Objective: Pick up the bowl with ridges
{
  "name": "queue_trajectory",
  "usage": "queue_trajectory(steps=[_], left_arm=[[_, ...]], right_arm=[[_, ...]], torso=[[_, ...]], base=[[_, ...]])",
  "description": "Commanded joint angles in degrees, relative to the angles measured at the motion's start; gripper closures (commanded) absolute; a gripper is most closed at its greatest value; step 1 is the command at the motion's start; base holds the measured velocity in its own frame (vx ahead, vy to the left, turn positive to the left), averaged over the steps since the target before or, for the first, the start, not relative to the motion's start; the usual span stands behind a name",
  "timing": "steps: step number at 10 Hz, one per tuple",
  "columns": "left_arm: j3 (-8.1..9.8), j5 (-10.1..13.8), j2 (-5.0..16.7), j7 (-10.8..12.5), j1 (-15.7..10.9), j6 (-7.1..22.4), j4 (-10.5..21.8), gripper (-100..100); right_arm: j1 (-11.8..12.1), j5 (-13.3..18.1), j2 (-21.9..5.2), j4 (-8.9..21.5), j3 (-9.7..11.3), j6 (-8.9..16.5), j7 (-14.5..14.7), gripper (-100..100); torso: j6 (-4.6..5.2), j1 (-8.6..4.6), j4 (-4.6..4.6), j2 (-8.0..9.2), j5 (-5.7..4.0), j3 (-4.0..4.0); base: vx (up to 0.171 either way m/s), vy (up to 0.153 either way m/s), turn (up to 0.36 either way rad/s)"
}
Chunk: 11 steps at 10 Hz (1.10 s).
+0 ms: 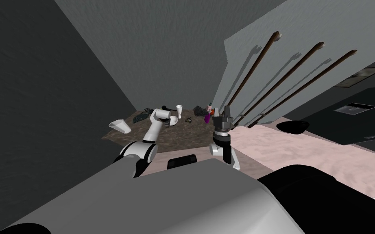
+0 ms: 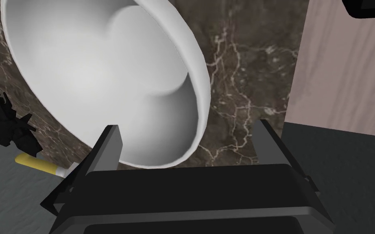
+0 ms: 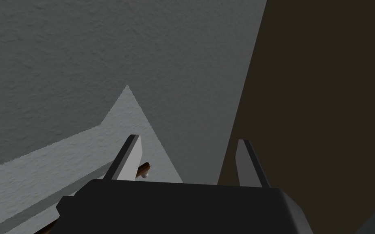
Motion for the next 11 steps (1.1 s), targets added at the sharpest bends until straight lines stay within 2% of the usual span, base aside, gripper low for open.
queue_trajectory(steps=[1, 2, 3, 4, 11], left_arm=[[-0.24, 0.02, -1.01, -0.13, -0.52, 1.53, 1.86, -100], [-0.19, -0.04, -0.68, -0.05, -0.38, 0.86, 1.26, -100], [-0.22, -0.05, -0.77, -0.03, -0.41, 1.00, 1.43, 0], [0.76, 0.01, -0.56, -1.85, 0.00, 0.00, 1.90, -100], [4.20, 0.22, 0.13, -8.22, 1.45, -3.44, 3.63, -100]], right_arm=[[0.00, 0.00, 0.00, 0.00, 0.00, 0.00, 0.00, 0], [0.00, 0.00, 0.00, 0.00, 0.00, 0.00, 0.00, 0], [0.00, 0.00, 0.00, 0.00, 0.00, 0.00, 0.00, 0], [0.00, 0.00, 0.00, 0.00, 0.00, 0.00, 0.00, 0], [0.00, 0.00, 0.00, 0.00, 0.00, 0.00, 0.00, 0]], torso=[[0.00, 0.00, 0.00, 0.00, 0.00, 0.00], [0.01, 0.02, 0.00, 0.04, 0.01, 0.02], [-0.01, 0.10, 0.02, 0.09, 0.02, 0.05], [-0.01, 0.14, 0.03, 0.14, 0.03, 0.08], [-0.01, -0.05, 0.03, 0.10, -0.01, 0.06]], base=[[0.027, -0.027, 0.003], [0.010, -0.012, -0.001], [0.000, 0.000, 0.000], [0.015, -0.044, 0.084], [0.015, -0.070, 0.073]])
